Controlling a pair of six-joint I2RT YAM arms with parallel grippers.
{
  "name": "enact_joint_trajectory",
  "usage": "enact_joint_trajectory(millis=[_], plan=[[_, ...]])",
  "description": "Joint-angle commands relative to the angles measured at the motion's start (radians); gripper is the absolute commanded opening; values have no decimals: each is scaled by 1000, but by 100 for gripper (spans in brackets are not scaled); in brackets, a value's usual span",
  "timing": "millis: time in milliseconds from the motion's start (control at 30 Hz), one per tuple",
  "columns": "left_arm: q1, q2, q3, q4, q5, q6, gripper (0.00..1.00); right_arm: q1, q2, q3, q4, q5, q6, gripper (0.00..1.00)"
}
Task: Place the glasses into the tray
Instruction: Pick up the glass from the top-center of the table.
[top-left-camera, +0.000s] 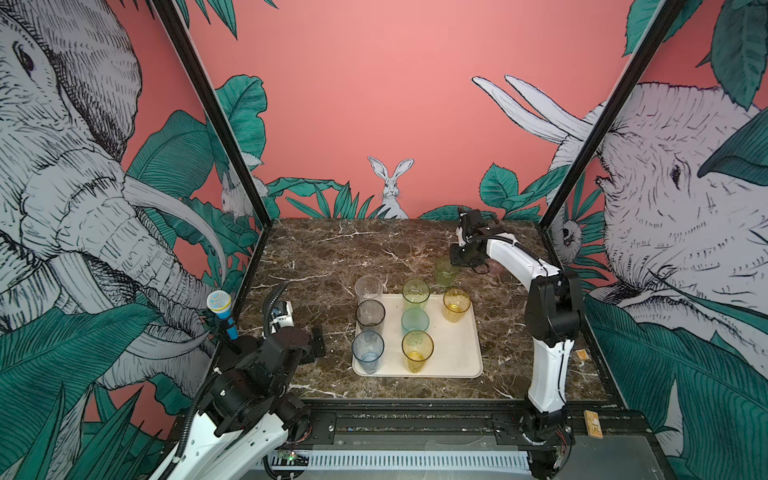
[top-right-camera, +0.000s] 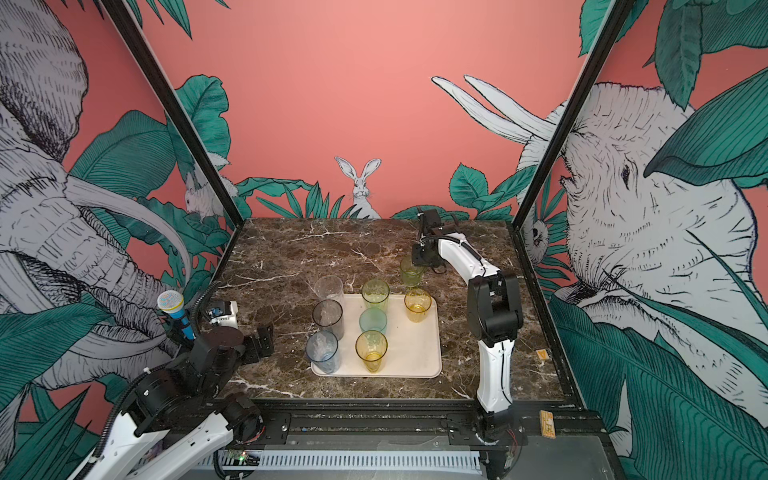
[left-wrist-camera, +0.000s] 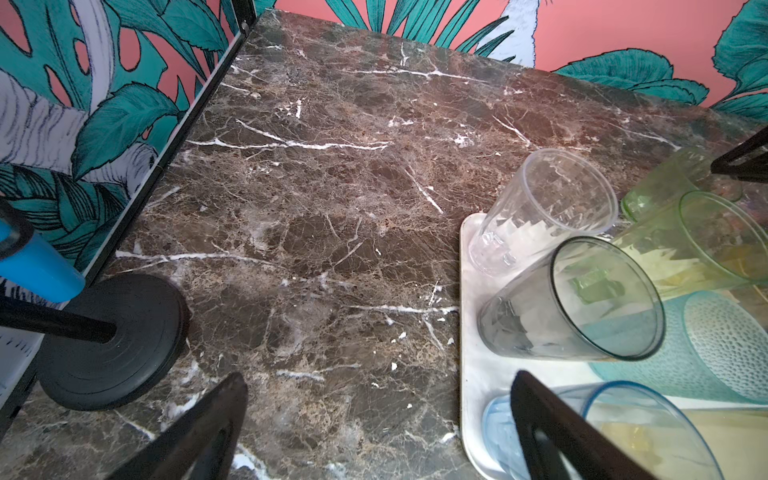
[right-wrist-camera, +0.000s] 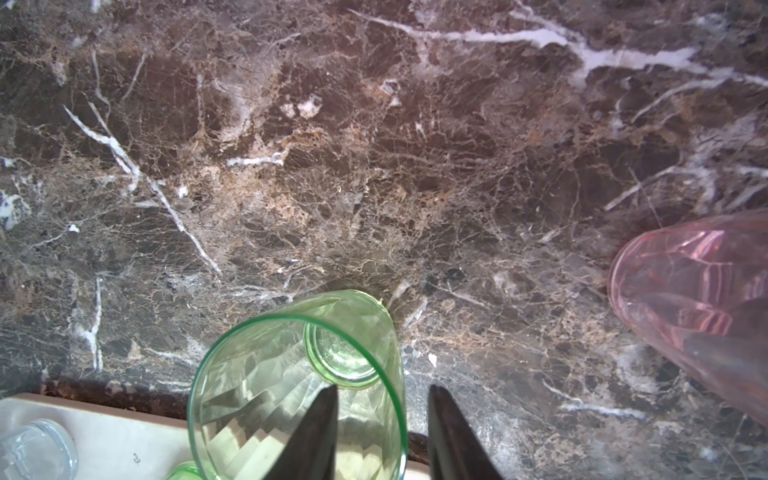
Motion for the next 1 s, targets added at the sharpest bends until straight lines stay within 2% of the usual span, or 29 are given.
enact_joint_trajectory(millis=[0,500,767,967], plan=[[3,-1,-11,7,-18,-1,99,-3,16,21,3,-6,3,31],[3,-1,-12,7,-18,-3,99,-4,27,22,-2,-12,3,7],[3,-2,-12,6,-15,-3,99,-3,26,30,-9,-13,4,0],[3,-2,-12,6,-14,-4,99,-4,7,45,-36,-12,-4,0]])
